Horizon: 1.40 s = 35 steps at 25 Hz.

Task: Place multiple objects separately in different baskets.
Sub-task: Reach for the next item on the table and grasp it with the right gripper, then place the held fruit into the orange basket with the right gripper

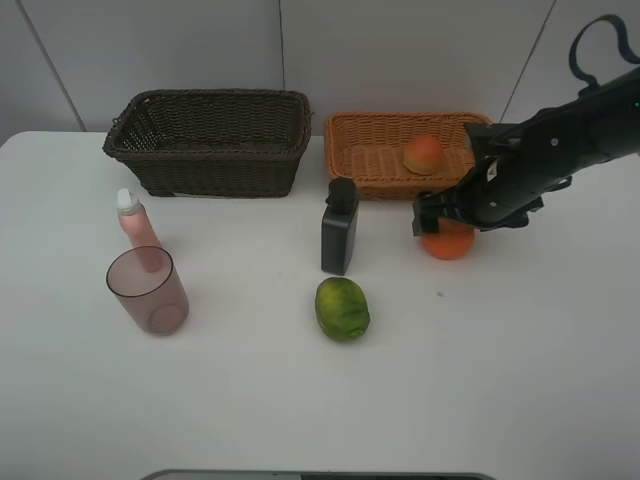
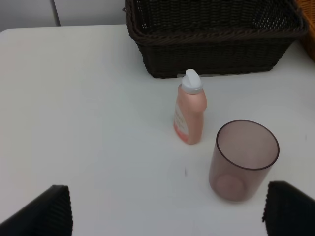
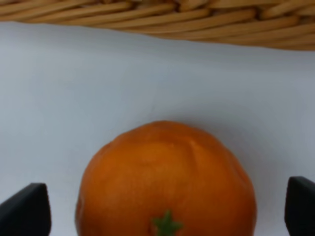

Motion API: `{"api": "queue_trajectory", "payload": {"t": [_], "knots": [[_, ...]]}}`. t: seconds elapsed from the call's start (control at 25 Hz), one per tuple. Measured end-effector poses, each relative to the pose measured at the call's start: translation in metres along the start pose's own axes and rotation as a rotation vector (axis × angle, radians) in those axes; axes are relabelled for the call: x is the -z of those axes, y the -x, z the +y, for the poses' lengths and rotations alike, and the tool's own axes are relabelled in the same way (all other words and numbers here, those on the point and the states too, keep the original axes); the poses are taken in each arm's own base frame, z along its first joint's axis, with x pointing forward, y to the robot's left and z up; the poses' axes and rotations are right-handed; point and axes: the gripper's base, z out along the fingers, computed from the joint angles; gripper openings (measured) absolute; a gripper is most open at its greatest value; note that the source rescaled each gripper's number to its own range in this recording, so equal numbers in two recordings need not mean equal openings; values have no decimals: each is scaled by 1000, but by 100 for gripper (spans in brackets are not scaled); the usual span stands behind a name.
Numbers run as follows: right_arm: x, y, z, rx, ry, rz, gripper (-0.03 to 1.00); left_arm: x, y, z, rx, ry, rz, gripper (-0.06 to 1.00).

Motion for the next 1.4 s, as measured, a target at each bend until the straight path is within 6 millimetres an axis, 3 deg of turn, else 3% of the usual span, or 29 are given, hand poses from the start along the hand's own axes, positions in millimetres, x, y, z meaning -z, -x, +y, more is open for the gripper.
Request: {"api": "queue_trajectory", "payload": {"t": [0.44, 0.76, 0.84, 0.96, 1.4], "knots": [[-24, -7, 1, 10, 6, 21, 100, 0, 0, 0, 0, 0, 0, 99], [-26, -7, 1, 13, 9, 13, 99, 0, 0, 0, 0, 0, 0, 99], [-26, -8, 1, 15, 9, 14, 90, 0, 0, 0, 0, 0, 0, 99], [-27, -8, 1, 14, 8, 17, 58, 0, 0, 0, 0, 0, 0, 99], [-27, -8, 1, 16, 7, 18, 59, 0, 0, 0, 0, 0, 0, 99]]}}
